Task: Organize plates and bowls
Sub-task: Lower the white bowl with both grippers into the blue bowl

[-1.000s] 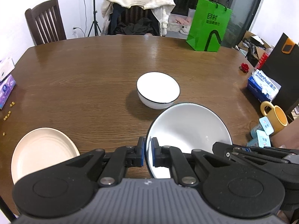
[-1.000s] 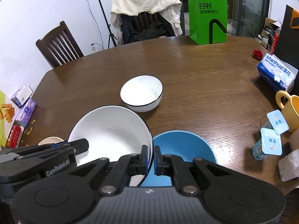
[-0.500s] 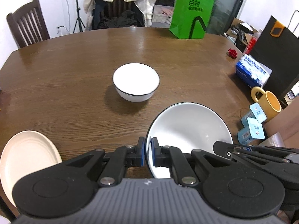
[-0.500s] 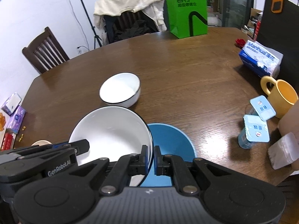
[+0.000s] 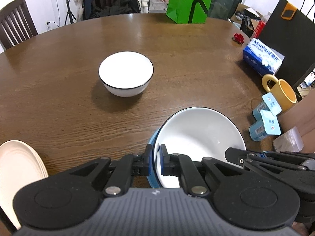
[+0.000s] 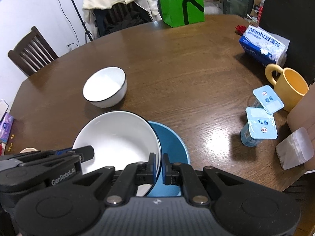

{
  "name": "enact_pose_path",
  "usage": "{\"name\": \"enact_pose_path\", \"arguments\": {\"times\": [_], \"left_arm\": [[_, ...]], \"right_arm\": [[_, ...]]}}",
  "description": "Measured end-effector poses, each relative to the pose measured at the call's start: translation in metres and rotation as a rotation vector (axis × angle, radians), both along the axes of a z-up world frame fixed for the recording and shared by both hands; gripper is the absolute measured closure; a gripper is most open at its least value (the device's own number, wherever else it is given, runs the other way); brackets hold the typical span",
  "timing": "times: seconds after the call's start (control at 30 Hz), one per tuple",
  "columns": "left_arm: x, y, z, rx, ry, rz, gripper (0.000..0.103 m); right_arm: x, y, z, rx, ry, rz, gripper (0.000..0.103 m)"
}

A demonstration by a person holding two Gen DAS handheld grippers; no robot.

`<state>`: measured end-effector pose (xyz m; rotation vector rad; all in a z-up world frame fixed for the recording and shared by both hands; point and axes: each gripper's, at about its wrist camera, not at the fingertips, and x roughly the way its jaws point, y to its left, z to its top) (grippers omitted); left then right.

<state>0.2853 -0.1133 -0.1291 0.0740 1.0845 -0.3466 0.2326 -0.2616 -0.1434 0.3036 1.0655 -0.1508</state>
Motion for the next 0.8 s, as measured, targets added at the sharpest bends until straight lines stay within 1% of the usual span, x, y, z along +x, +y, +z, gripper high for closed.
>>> {"name": "enact_pose_path", "arguments": {"times": [0.47, 0.8], "left_arm": [[0.012, -0.011, -0.035, 0.039, 0.074, -0.062, 0.095], [0.021, -0.015, -0.048, 0.048, 0.099, -0.106, 0.095]], "right_arm": [[0.008, -0.009, -0.032, 0.022, 0.080, -0.009, 0.097], [0.016, -0.008, -0.045, 0.014, 0.113, 0.002, 0.097]]}}
